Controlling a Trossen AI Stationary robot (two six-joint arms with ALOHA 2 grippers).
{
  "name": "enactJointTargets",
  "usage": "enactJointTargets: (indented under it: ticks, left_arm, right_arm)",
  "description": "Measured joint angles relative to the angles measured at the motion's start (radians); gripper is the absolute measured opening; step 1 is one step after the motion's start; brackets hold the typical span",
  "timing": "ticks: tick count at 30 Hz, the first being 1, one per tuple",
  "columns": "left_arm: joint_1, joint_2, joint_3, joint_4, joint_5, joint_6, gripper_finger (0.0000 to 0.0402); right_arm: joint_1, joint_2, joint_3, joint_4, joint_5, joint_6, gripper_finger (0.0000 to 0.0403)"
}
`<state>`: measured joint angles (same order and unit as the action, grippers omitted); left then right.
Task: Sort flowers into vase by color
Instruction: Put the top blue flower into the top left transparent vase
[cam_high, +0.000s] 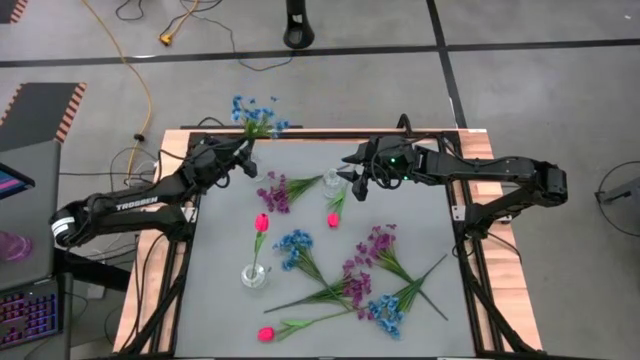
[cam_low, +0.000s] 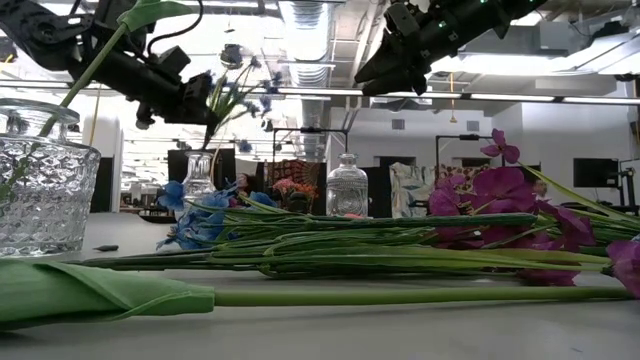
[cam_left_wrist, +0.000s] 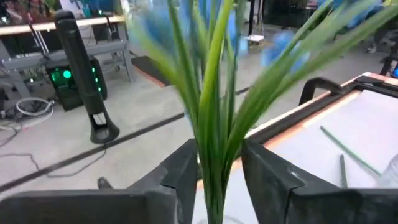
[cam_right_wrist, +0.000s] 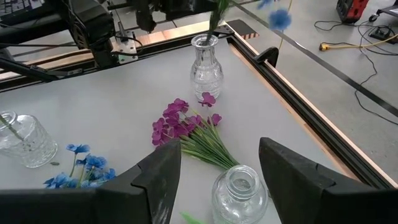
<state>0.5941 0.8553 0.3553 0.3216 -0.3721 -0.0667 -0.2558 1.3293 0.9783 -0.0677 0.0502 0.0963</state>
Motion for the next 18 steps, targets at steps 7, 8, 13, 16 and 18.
enactJointTargets:
  ticks: [7, 8, 13, 16, 18]
  left_arm:
    - [0.000, -0.118, 0.000, -0.123, 0.040, -0.017, 0.0157]
    - [0.000, -0.136, 0.000, -0.138, 0.051, -0.017, 0.0161]
    - [0.000, -0.221, 0.000, -0.224, 0.094, -0.017, 0.0165]
    - [0.000, -0.267, 0.000, -0.284, 0.126, -0.026, 0.0165]
    - [0.000, -0.295, 0.000, -0.323, 0.148, -0.041, 0.0165]
  right_arm:
    - [0.000, 0.000, 0.000, 0.000, 0.000, 0.000, 0.0244]
    - [0.000, 0.000, 0.000, 0.000, 0.000, 0.000, 0.0244]
    - [0.000, 0.000, 0.000, 0.000, 0.000, 0.000, 0.0244]
    - [0.000, 0.000, 0.000, 0.000, 0.000, 0.000, 0.0244]
    - [-0.004, 0.000, 0.000, 0.001, 0.000, -0.003, 0.0244]
